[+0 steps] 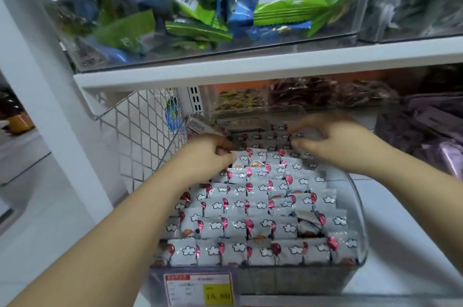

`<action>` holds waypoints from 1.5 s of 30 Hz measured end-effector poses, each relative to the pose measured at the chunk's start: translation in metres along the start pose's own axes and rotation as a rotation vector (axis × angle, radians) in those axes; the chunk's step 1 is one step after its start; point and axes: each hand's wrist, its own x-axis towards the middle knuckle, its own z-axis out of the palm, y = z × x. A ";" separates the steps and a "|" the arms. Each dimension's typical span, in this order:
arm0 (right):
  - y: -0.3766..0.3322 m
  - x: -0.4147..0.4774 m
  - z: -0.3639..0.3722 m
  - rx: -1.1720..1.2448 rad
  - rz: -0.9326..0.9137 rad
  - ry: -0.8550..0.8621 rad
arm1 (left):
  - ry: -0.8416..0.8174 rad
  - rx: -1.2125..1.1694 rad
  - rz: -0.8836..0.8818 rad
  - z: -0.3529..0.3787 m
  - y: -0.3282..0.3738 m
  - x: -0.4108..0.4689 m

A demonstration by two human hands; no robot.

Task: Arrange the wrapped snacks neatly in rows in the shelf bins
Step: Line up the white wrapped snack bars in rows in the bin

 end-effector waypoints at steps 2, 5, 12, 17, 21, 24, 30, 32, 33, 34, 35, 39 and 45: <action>0.006 -0.002 0.003 0.151 0.037 0.030 | -0.039 0.027 0.012 0.000 0.001 -0.002; 0.007 -0.002 0.009 0.213 0.028 0.054 | -0.143 0.064 -0.005 0.004 0.002 -0.004; 0.005 -0.004 0.005 0.267 0.050 0.075 | -0.218 0.133 -0.063 -0.007 0.010 -0.005; 0.006 -0.006 0.007 0.324 0.075 0.069 | 0.214 -0.071 -0.195 -0.010 0.012 0.000; 0.008 -0.006 0.008 0.403 0.071 0.074 | 0.118 0.031 -0.230 -0.002 0.010 0.011; 0.011 -0.005 0.009 0.423 0.072 0.082 | 0.109 0.003 -0.248 -0.001 0.017 0.019; 0.010 -0.005 0.006 0.426 0.068 0.071 | 0.369 -0.120 -0.295 0.004 0.027 0.022; 0.010 -0.005 0.006 0.418 0.062 0.069 | 0.491 -0.240 -0.278 0.004 0.028 0.021; 0.010 -0.006 0.006 0.420 0.061 0.068 | 0.526 -0.300 -0.256 0.004 0.028 0.020; 0.010 -0.005 0.006 0.423 0.060 0.068 | 0.549 -0.357 -0.235 0.003 0.028 0.019; 0.010 -0.006 0.005 0.427 0.058 0.072 | 0.559 -0.412 -0.225 0.001 0.029 0.016; 0.010 -0.006 0.005 0.426 0.053 0.082 | 0.473 -0.459 -0.171 -0.004 0.016 0.000; 0.009 -0.005 0.008 0.437 0.057 0.089 | 0.222 -0.170 -0.129 -0.011 0.007 -0.013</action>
